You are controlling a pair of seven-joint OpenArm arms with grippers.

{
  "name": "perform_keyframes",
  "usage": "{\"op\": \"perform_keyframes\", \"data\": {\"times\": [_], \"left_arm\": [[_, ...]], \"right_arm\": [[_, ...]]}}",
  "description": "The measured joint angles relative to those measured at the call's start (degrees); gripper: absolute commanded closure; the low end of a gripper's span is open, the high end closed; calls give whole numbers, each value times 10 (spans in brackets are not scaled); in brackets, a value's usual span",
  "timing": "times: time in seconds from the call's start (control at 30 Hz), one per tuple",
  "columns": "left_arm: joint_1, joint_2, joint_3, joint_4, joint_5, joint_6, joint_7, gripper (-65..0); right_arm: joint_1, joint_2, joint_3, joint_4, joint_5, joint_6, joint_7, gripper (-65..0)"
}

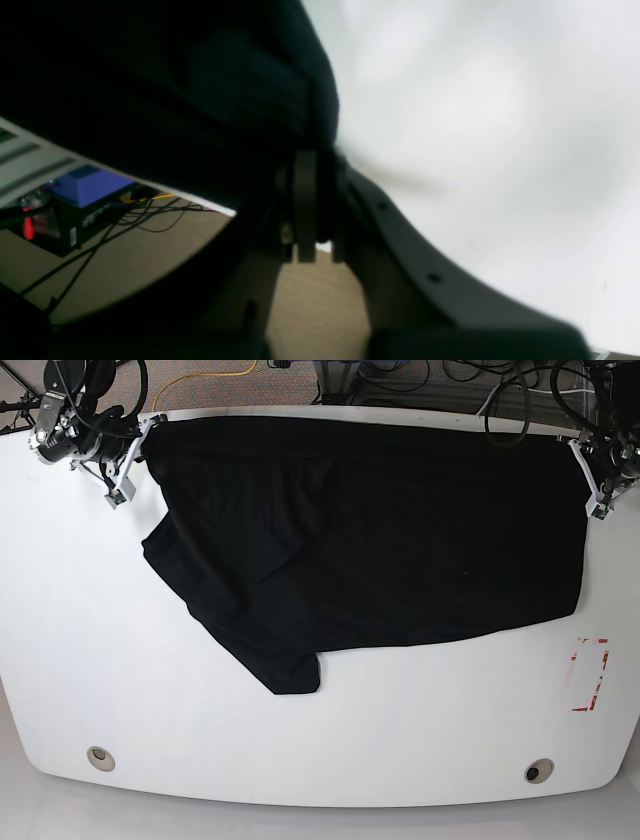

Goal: Fold the T-shirt properly
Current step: 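Pull the shirt edge taut with both grippers, spreading it flat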

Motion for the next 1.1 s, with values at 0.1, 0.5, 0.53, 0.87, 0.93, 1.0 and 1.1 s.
{"op": "perform_keyframes", "data": {"times": [0.1, 0.5, 0.53, 0.87, 0.93, 1.0, 1.1], "left_arm": [[0, 0, 0, 1, 0, 0, 4, -261], [-30, -1, -34, 68, 10, 2, 106, -440], [-34, -1, -33, 79, 6, 2, 109, -440], [-64, 0, -31, 138, 3, 3, 180, -439], [-64, 0, -31, 148, -1, 3, 179, -439], [-64, 1, -31, 152, 0, 3, 180, -439], [-64, 2, -31, 152, -2, 3, 183, -439]], "right_arm": [[1, 0, 0, 0, 0, 0, -1, -8], [4, 0, 2, 1, -3, 0, -2, -341], [6, -1, 2, 4, -5, 0, -2, -363], [16, -3, 3, 54, -5, 0, -3, -407], [16, -3, 3, 64, -3, 0, -3, -406], [17, -3, 3, 67, -1, 0, -3, -406], [22, -3, 3, 67, -2, 0, -5, -406]]}}
